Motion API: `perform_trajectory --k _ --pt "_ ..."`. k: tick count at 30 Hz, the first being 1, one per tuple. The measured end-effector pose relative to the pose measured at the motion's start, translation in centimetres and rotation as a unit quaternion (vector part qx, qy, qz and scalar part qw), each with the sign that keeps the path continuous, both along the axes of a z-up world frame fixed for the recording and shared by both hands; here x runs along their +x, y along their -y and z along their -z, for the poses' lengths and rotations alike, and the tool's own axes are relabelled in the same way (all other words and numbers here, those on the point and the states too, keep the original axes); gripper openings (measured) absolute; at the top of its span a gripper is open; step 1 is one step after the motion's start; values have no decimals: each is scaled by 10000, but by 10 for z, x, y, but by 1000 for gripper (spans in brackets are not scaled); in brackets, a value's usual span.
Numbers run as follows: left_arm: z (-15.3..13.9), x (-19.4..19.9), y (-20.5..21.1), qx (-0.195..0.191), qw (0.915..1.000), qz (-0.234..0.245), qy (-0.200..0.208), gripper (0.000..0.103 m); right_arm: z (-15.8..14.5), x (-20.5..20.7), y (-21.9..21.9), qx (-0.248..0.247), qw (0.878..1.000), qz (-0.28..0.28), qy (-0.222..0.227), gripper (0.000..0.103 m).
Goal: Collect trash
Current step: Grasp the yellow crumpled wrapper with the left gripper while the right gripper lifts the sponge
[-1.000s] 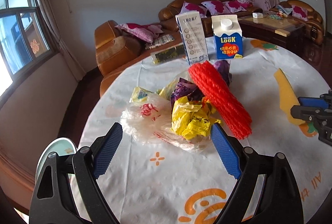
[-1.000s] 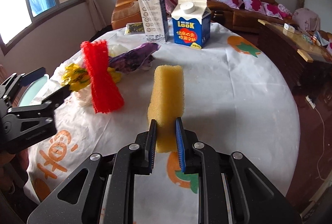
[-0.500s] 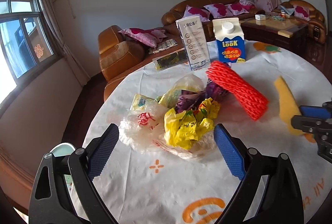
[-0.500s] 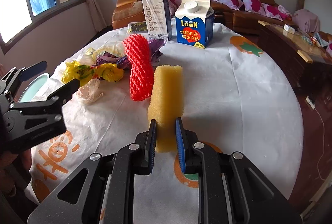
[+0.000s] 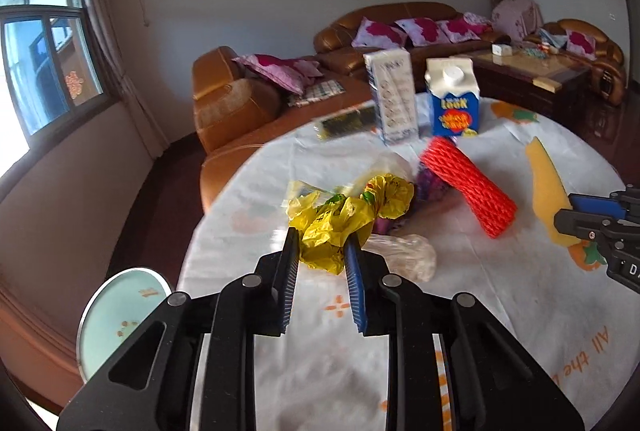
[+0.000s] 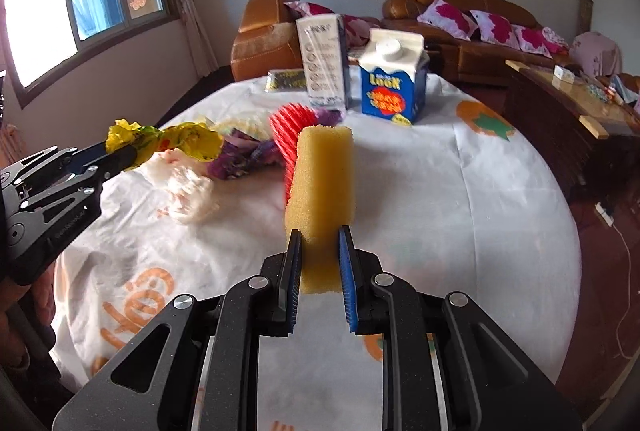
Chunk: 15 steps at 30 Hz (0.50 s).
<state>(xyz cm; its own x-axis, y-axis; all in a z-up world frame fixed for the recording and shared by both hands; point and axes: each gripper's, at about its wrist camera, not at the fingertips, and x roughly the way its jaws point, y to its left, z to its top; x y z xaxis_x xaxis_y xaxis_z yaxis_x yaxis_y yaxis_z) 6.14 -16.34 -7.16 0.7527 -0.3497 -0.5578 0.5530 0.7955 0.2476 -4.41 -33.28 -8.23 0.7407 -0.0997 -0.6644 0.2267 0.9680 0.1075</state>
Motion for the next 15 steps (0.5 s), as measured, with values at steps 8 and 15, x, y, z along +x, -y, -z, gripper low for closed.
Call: perform_trajectory --k 8,15 --pt "-19 4 -63 -74 9973 -686 253 23 -25 31 -41 -104 9981 -553 264 19" --pt "-17 18 -113 -11 9911 -1306 269 23 -37 74 -92 -209 9916 -1210 414 19"
